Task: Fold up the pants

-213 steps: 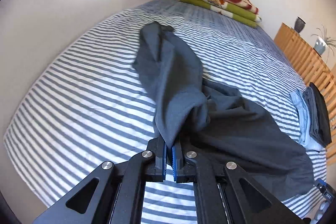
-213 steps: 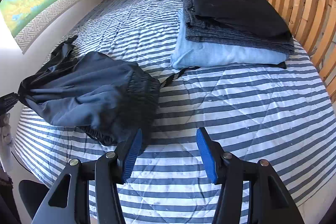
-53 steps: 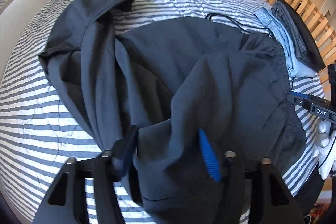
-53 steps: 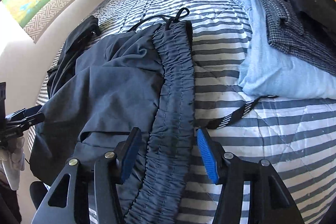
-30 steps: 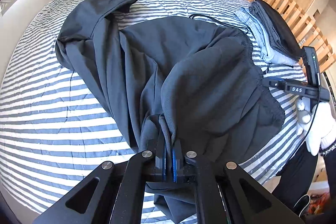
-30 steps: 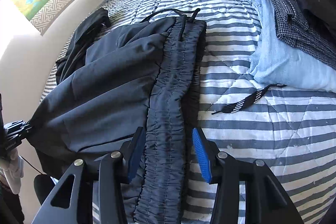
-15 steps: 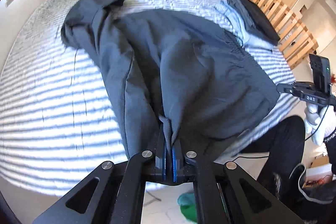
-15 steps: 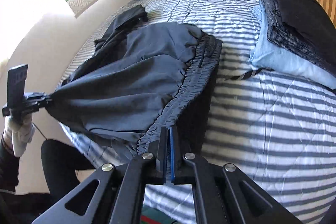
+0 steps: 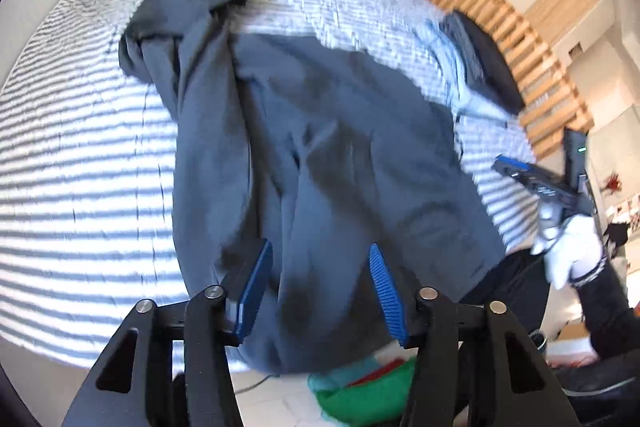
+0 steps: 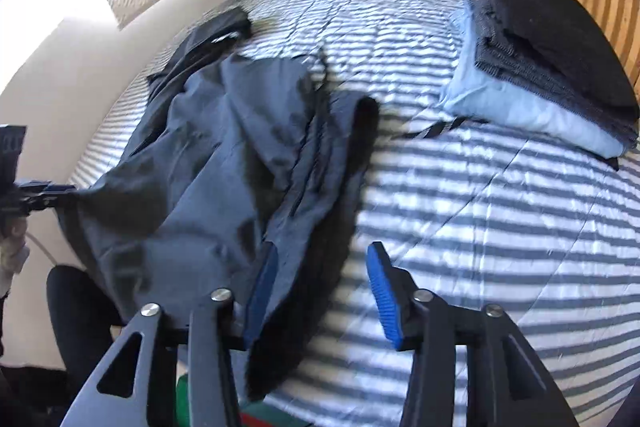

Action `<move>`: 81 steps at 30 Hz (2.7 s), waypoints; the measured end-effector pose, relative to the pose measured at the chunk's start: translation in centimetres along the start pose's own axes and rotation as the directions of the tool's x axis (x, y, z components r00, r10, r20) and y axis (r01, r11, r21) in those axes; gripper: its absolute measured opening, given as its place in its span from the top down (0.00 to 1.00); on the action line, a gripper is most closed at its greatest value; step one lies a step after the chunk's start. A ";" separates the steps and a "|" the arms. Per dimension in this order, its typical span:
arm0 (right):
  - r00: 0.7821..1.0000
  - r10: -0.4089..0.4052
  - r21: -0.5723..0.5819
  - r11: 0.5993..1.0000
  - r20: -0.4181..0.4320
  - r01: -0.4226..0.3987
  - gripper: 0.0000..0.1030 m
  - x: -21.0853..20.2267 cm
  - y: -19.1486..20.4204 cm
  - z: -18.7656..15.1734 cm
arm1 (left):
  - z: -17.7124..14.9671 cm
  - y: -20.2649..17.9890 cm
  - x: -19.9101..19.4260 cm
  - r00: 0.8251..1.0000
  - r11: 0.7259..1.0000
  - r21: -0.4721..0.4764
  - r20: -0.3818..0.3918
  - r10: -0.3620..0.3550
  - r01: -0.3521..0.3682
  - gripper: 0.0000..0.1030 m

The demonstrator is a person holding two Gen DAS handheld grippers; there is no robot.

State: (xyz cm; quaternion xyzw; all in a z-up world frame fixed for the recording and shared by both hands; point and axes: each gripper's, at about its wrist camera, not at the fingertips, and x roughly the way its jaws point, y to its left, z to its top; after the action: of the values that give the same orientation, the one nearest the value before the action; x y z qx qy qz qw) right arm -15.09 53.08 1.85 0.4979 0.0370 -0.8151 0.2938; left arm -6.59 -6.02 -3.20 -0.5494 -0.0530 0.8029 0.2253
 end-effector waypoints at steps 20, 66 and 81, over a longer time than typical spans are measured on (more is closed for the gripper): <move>0.997 -0.028 0.034 0.999 -0.072 0.031 0.49 13.9 -0.1 11.4 | 25.3 9.2 16.5 0.898 0.895 -0.093 0.022 0.439 -0.435 0.47; 0.941 -0.336 0.037 0.942 0.043 0.334 0.86 2.3 -0.6 9.2 | 17.3 26.1 6.4 0.922 0.839 -0.419 0.013 0.387 -0.346 0.95; 0.928 -0.367 0.054 0.930 0.066 0.364 0.82 0.4 -2.4 10.1 | 5.6 36.9 -11.9 0.730 0.530 -0.687 -0.001 0.683 -0.497 0.54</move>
State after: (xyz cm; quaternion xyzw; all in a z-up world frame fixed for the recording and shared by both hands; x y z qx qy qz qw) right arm -24.51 51.32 6.00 0.4572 0.1015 -0.8743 0.1278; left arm -19.39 -43.07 -3.06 -0.4618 -0.1649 0.8267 -0.2758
